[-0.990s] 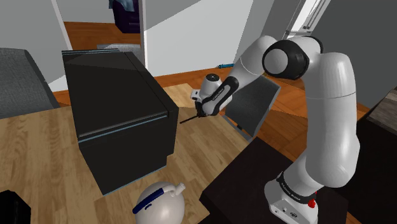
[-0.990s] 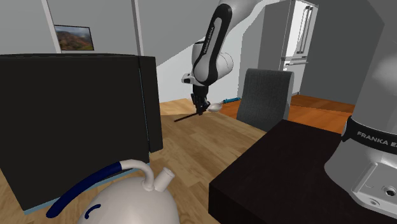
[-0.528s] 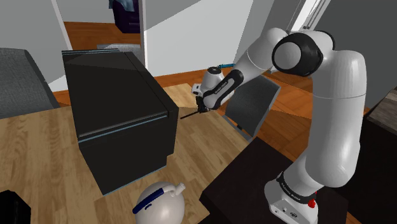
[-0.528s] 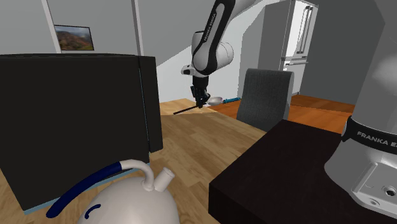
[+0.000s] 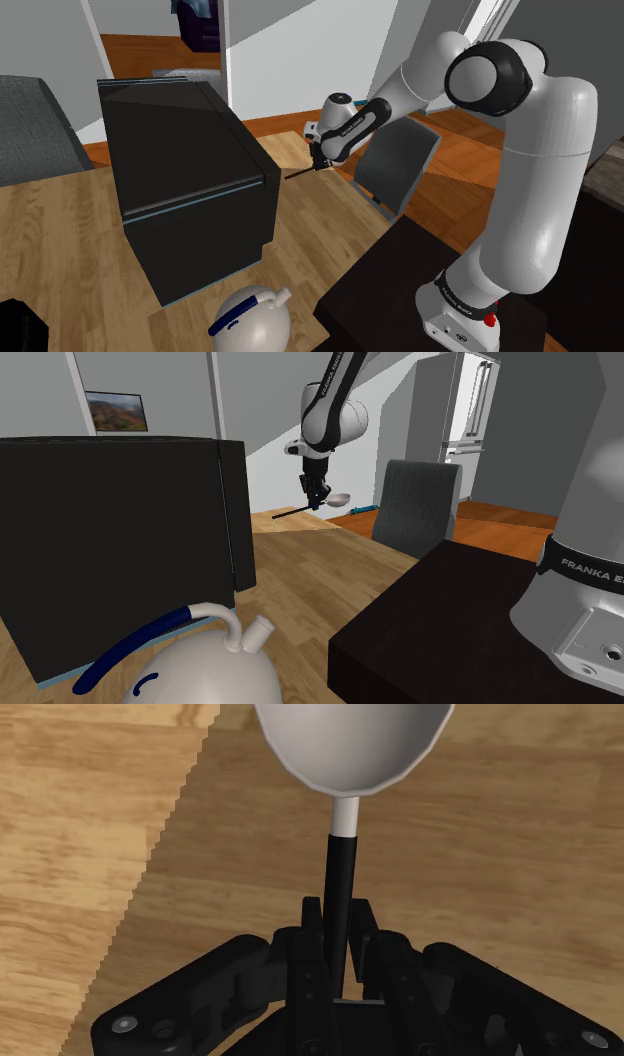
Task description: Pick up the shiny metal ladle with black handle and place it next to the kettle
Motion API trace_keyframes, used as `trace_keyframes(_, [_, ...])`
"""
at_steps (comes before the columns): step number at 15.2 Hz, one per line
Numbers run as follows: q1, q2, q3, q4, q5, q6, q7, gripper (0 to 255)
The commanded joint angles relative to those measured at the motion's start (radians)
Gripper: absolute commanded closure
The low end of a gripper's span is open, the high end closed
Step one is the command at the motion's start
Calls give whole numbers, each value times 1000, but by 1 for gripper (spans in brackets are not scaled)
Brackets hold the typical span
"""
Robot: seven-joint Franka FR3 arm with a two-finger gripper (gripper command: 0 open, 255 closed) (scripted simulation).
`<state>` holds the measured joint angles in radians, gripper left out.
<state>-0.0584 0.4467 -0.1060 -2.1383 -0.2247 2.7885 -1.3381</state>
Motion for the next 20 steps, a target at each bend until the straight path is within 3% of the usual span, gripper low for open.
trace_keyframes(1, [0, -26, 2, -5, 2, -22, -4, 255])
trace_keyframes(20, [-8, -221, 21, 15, 36, -235, -54, 255])
